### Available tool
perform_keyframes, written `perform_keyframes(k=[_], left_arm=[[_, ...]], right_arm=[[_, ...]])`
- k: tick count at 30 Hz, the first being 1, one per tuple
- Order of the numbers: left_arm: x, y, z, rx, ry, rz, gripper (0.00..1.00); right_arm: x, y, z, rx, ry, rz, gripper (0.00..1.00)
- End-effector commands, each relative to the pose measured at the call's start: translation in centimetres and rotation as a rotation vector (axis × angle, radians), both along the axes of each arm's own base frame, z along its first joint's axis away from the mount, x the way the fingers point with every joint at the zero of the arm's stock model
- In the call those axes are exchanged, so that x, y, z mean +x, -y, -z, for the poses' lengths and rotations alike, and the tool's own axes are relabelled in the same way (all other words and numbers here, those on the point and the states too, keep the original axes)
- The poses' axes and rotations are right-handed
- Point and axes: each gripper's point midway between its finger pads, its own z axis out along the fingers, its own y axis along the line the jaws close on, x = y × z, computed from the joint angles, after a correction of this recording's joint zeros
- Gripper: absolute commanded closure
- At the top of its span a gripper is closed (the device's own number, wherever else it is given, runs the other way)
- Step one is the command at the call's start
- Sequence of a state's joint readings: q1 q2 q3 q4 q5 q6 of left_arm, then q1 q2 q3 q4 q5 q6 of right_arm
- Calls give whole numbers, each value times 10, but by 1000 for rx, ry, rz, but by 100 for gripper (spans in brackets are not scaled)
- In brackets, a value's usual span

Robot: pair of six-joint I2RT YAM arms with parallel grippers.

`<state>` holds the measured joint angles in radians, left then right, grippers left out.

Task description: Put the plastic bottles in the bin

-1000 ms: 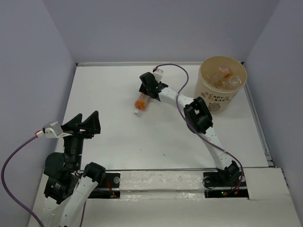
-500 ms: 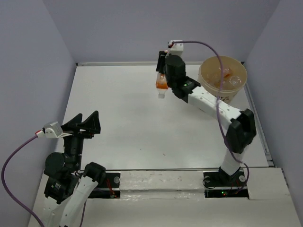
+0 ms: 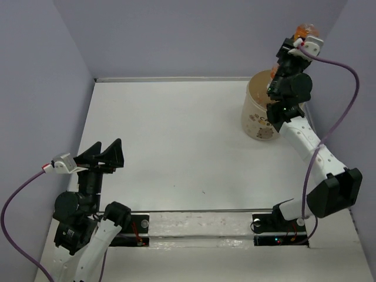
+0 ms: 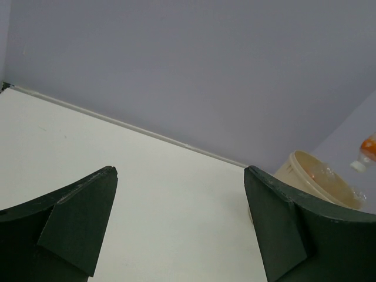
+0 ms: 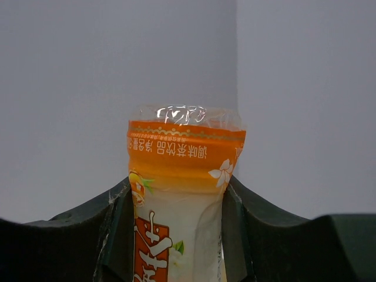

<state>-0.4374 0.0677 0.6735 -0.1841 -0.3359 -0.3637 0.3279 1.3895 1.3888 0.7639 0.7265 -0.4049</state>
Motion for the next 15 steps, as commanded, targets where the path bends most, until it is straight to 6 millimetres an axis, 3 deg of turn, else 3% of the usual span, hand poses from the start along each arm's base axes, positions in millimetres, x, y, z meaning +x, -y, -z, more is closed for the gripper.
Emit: perform_keyframes(k=[1, 4, 8, 15], left_arm=[[-5, -3, -13, -7, 49, -2, 1], [-4, -2, -13, -6, 48, -1, 1], [-4, -1, -12, -3, 44, 2, 1], [-1, 0, -11, 3, 32, 2, 1]], right_arm=[[32, -15, 37, -120, -80, 9, 70], [41, -19, 51, -131, -110, -2, 70], [66, -22, 90, -171, -203, 17, 70], [80, -25, 132, -181, -207, 36, 70]])
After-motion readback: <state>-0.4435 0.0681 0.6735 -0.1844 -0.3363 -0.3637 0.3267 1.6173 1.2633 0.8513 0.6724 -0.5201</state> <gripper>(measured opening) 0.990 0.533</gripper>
